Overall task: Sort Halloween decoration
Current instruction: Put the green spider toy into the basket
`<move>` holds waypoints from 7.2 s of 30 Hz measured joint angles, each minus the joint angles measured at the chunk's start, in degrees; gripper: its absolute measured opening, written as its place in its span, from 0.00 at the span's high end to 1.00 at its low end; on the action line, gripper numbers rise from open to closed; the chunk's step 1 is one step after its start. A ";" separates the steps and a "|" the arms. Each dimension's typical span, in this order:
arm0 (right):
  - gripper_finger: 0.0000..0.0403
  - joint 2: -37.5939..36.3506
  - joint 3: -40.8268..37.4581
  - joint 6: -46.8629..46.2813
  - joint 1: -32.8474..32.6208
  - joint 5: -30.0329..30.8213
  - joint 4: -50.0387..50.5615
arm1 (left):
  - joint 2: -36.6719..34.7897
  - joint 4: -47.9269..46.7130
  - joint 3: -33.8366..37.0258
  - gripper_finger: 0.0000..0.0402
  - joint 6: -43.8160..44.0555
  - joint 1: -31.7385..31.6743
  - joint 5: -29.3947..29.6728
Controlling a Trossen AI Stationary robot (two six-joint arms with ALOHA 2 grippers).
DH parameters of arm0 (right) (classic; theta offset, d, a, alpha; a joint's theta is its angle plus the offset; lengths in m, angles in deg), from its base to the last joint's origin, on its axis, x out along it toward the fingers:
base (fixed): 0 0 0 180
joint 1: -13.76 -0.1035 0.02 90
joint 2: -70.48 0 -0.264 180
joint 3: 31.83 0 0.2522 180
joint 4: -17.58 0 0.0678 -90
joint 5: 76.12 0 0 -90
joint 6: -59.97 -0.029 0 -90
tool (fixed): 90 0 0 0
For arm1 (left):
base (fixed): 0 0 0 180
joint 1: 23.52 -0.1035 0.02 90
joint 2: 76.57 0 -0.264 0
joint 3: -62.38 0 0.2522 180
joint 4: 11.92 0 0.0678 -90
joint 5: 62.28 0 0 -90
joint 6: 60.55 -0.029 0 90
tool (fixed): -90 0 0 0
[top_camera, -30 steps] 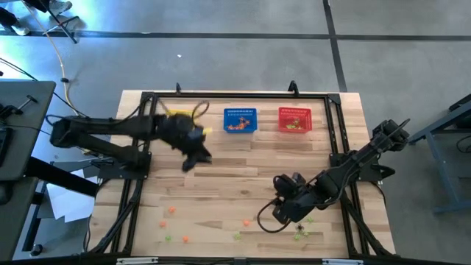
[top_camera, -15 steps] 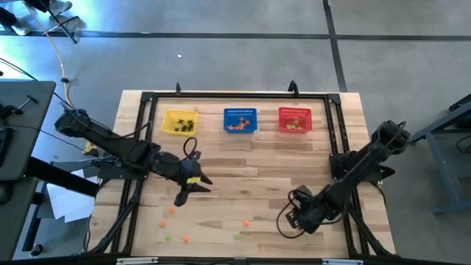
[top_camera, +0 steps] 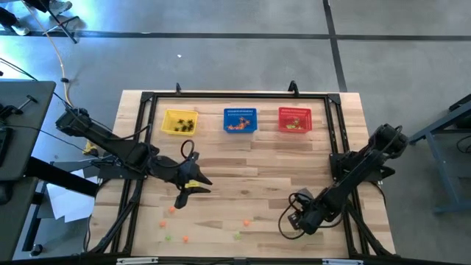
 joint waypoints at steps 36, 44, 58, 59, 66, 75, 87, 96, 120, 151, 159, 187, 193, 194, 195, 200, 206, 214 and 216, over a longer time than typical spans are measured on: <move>1.00 7.21 21.35 10.16 1.36 10.44 26.80 | 0.00 0.08 0.00 0.73 0.04 -0.02 0.22; 1.00 7.06 33.79 21.05 2.64 33.72 29.59 | 2.88 6.90 -0.02 0.73 -2.98 -0.04 0.23; 1.00 7.03 38.23 61.79 10.71 40.10 3.89 | 16.49 30.55 -0.04 0.73 -14.03 -1.64 0.44; 1.00 7.02 38.23 63.09 11.00 40.08 3.04 | 16.64 30.50 -0.04 0.73 -14.05 -1.86 0.46; 1.00 7.02 38.23 69.58 12.29 39.89 -1.24 | 16.74 31.51 -0.04 0.73 -14.10 -2.99 3.44; 1.00 7.02 38.23 73.23 13.03 39.93 -2.98 | 16.72 32.85 -0.07 0.73 -14.12 -3.53 3.39; 1.00 7.01 38.23 75.69 13.33 40.00 -4.88 | 16.72 33.11 -0.07 0.73 -15.36 -3.54 3.39; 1.00 6.96 38.23 76.25 13.35 40.13 -5.07 | 16.72 33.06 -0.07 0.78 -16.26 -3.54 5.01; 1.00 6.93 38.23 75.02 13.33 39.86 -4.91 | 16.72 32.97 -0.07 1.00 -17.57 -3.52 4.37; 0.60 6.80 38.25 64.83 11.95 30.76 6.37 | 16.74 31.92 -0.05 1.00 -17.57 -6.25 5.53; 0.60 6.78 38.25 40.74 6.41 16.92 19.38 | 18.28 33.14 -0.07 1.00 -17.57 -17.87 -4.69; 0.60 6.76 38.25 34.61 1.29 4.09 18.95 | 59.93 35.84 -38.87 1.00 -19.75 -38.25 -6.79; 0.60 6.76 38.25 34.59 1.29 4.09 18.95 | 65.30 36.02 -42.77 1.00 -19.03 -40.73 -4.98; 0.60 6.76 38.25 34.59 1.29 4.11 18.97 | 65.92 35.93 -43.20 1.00 -19.01 -41.05 -4.69; 0.60 6.76 38.25 34.60 1.29 4.10 18.95 | 66.50 35.97 -43.62 1.00 -19.01 -41.35 -4.57; 0.60 6.76 38.25 34.59 1.29 4.11 18.95 | 67.33 35.89 -43.83 1.00 -19.04 -42.67 -4.55; 0.60 6.76 38.25 34.59 1.29 4.11 18.95 | 67.34 35.49 -43.82 1.00 -19.06 -43.43 -4.72; 0.60 6.76 38.25 34.61 1.29 4.11 18.97 | 67.35 35.50 -43.80 0.99 -19.53 -43.36 -9.20; 0.60 6.76 38.25 34.59 1.29 4.11 18.96 | 67.35 35.55 -43.80 0.98 -20.52 -43.12 -9.38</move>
